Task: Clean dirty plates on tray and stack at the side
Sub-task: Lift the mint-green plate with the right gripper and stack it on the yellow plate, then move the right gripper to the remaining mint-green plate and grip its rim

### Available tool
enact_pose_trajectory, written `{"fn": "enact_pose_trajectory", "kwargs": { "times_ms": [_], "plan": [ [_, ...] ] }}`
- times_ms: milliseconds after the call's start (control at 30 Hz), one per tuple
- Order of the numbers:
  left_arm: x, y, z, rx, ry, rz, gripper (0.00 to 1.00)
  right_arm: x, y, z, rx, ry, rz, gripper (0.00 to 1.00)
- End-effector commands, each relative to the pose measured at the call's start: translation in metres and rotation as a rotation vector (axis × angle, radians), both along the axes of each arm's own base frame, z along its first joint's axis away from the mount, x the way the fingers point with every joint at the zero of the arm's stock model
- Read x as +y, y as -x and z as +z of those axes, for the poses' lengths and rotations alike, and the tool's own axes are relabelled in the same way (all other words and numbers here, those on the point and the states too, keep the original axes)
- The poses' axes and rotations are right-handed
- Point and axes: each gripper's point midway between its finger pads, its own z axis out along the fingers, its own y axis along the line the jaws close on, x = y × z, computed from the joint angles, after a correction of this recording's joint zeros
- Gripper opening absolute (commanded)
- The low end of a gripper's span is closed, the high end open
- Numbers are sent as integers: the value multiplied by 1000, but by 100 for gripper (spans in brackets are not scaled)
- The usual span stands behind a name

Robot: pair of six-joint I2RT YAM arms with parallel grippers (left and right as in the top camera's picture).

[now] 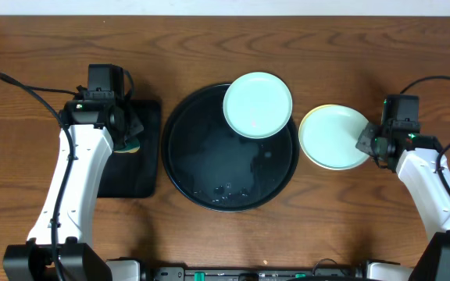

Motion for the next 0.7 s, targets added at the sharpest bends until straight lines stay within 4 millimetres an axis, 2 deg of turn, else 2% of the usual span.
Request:
{"fn": "enact_pose_trajectory", "kwargs": {
  "times_ms": [0,167,267,367,500,600,667],
  "plan": [
    [2,1,1,0,-10,-10,8,12,-6,4,-20,-56,59,33],
    [2,1,1,0,-10,-10,8,37,-30,47,-76,-122,185,43],
    [2,1,1,0,-10,-10,8,55,-50,79,-116,-137,271,45],
    [2,1,1,0,-10,-10,8,77,-72,101,-120,-134,367,48],
    [2,1,1,0,-10,-10,8,114,-101,105,-61,-114,520,53],
    [2,1,1,1,-10,-10,8,142,-120,92,0,-95,631,56],
    [2,1,0,4,-10,-10,8,158,-134,75,35,-85,692,56]
  ]
}}
